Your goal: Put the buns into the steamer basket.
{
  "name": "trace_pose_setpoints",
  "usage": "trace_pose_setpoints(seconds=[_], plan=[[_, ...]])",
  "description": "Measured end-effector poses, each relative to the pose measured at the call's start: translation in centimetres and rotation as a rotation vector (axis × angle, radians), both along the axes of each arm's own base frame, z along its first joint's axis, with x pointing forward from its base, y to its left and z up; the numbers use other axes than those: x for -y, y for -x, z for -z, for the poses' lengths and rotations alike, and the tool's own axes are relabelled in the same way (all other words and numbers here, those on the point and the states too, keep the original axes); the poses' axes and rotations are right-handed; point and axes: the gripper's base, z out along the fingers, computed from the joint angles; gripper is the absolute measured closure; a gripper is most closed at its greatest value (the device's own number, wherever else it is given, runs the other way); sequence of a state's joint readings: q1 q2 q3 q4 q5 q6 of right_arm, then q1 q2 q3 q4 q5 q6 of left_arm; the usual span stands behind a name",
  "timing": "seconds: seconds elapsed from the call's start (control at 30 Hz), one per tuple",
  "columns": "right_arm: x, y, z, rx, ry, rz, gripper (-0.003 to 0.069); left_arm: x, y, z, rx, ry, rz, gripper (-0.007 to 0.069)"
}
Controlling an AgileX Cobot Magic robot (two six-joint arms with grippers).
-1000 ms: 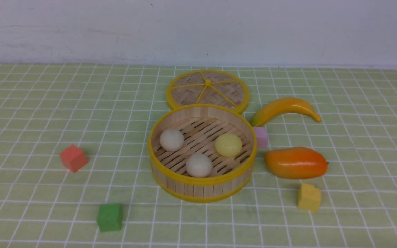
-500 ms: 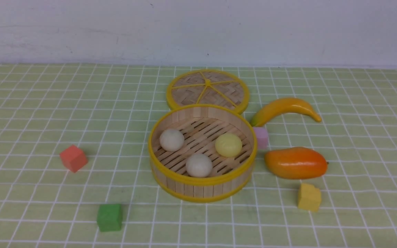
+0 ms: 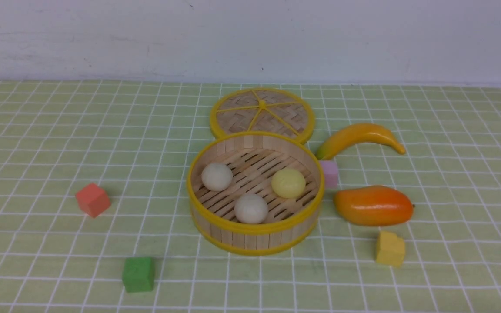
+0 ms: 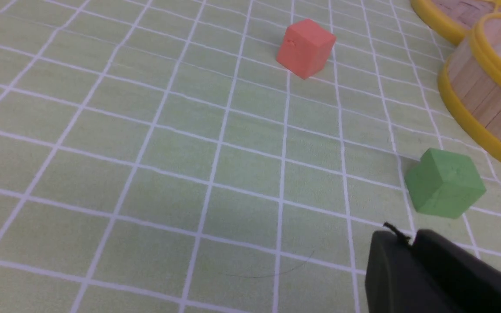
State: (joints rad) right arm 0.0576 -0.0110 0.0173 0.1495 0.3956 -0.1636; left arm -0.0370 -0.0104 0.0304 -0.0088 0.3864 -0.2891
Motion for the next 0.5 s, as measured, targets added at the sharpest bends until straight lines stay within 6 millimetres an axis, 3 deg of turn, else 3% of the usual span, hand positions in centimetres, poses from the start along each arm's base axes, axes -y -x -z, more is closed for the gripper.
trace_pose_setpoints(seconds=[0.5], plan=[[0.00,0.00,0.00,0.000,0.000,0.000,0.0419,0.00,0.00,0.00,0.000,0.000,0.000,0.0550]])
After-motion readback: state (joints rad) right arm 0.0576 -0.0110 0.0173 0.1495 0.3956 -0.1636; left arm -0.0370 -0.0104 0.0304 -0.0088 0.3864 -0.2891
